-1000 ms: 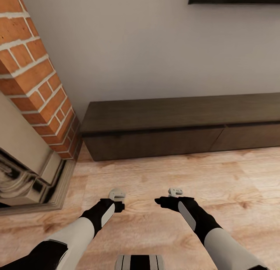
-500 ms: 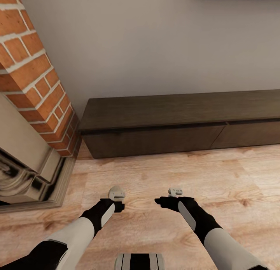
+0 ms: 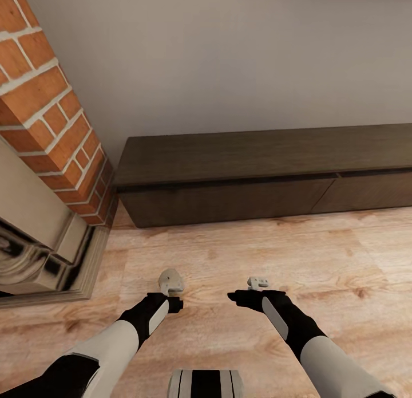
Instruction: Place each of the two pumpkins and all three candles from the living room inside a cabinet in the living room (use any cabinet), then make sure every cabinet is closed, and position the cauldron so it is next to a table in the living room.
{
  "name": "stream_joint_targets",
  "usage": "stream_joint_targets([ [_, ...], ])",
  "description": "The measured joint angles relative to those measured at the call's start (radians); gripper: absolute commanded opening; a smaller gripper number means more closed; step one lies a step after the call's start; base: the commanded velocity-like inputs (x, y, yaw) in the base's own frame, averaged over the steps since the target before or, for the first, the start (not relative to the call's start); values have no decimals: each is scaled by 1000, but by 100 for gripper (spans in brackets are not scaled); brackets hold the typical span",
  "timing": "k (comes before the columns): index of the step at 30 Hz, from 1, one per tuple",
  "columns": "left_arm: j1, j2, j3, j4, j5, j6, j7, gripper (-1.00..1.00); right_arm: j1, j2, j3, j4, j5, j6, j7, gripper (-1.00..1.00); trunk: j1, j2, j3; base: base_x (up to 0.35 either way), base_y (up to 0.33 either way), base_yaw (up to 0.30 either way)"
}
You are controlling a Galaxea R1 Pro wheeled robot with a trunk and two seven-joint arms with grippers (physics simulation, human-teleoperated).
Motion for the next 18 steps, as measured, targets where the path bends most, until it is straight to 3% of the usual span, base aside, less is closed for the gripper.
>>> stream_joint_targets([
  [4, 0, 0, 0, 0, 0, 0, 0, 100, 0, 0, 0, 0, 0, 0, 0, 100, 0, 0, 0, 56, 23, 0],
  [12, 0, 0, 1, 0, 0, 0, 0, 100, 0, 0, 0, 0, 1, 0, 0, 100, 0, 0, 0, 236, 76, 0],
  [18, 0, 0, 1, 0, 0, 0, 0, 100, 0, 0, 0, 0, 1, -1, 0, 100, 0, 0, 0, 35, 7, 0],
])
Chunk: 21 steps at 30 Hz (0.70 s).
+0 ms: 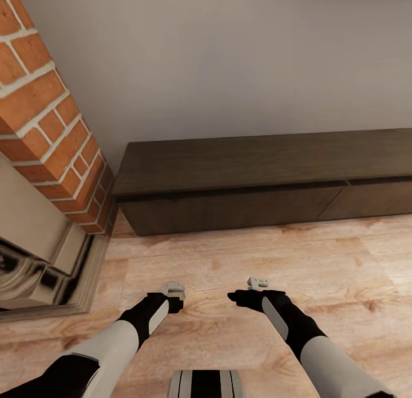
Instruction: Place each of the two pumpkins and all three candles from the living room inside a cabinet in the living room (use any cabinet), then make sure every cabinet is closed, and position the cauldron so it is next to a table in the living room.
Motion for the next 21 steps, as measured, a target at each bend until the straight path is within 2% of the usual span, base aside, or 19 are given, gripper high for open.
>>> stream_joint_targets([
  [14, 0, 0, 0, 0, 0, 0, 0, 100, 0, 2, 0, 0, 1, 0, 0, 100, 0, 0, 0, 1, 0, 0],
  [19, 0, 0, 0, 0, 0, 0, 0, 100, 0, 2, 0, 0, 1, 0, 0, 100, 2, -1, -19, 0, 0, 0],
  [21, 0, 0, 0, 0, 0, 0, 0, 100, 0, 2, 0, 0, 1, 0, 0, 100, 2, -1, -19, 0, 0, 0],
])
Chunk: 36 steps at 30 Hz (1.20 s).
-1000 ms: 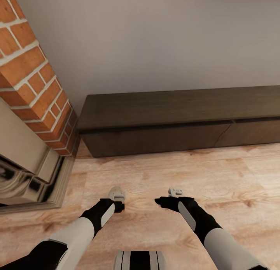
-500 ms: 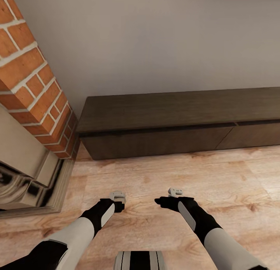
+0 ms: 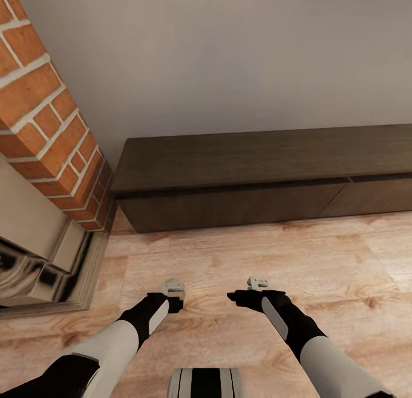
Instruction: Place each of the two pumpkins and all three candles from the living room inside a cabinet in the living room (use any cabinet), then make sure every cabinet is closed, and position the cauldron so it is next to a table in the living room.
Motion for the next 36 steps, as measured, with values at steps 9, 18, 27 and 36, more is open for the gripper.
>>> stream_joint_targets([
  [9, 0, 0, 0, 0, 0, 0, 0, 100, 0, 0, 0, 0, 0, 0, 0, 100, 0, 0, 0, 0, 0, 0],
  [18, 0, 0, 0, 0, 0, 0, 0, 100, 0, 0, 0, 0, 0, 0, 0, 100, 2, -1, -15, 0, 0, 0],
  [27, 0, 0, 0, 0, 0, 0, 0, 100, 0, 0, 0, 0, 0, 0, 0, 100, 2, -1, -15, 0, 0, 0],
  [36, 0, 0, 0, 0, 0, 0, 0, 100, 0, 0, 0, 0, 0, 0, 0, 100, 1, -1, -15, 57, 0, 0],
])
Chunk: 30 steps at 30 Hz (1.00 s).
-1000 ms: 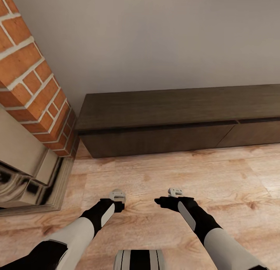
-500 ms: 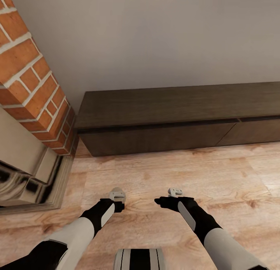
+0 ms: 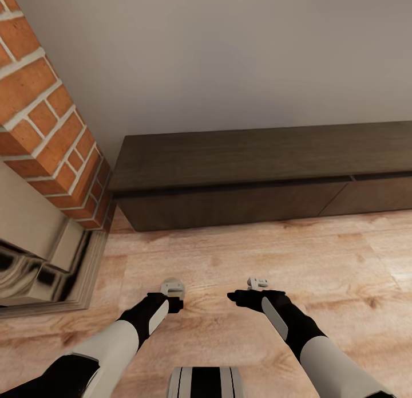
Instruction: Place each of the two pumpkins and all three candles from the living room inside a cabinet in the living room (use any cabinet), then make sure every cabinet is closed, and position the cauldron so it is next to a table in the living room.
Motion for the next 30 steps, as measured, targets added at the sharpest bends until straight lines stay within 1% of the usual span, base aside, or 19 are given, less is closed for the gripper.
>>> stream_joint_targets([
  [3, 0, 0, 0, 0, 0, 0, 0, 100, 0, 0, 0, 0, 0, 0, 0, 100, 0, 0, 0, 254, 0, 0],
  [7, 0, 0, 0, 0, 1, 0, 0, 100, 1, 0, 0, 0, 0, 0, 0, 100, 0, 0, 0, 103, 0, 0],
  [30, 0, 0, -1, 2, 0, 0, -2, 100, 0, 0, 0, 0, 0, 0, 0, 100, 0, 0, 0, 4, 0, 0],
])
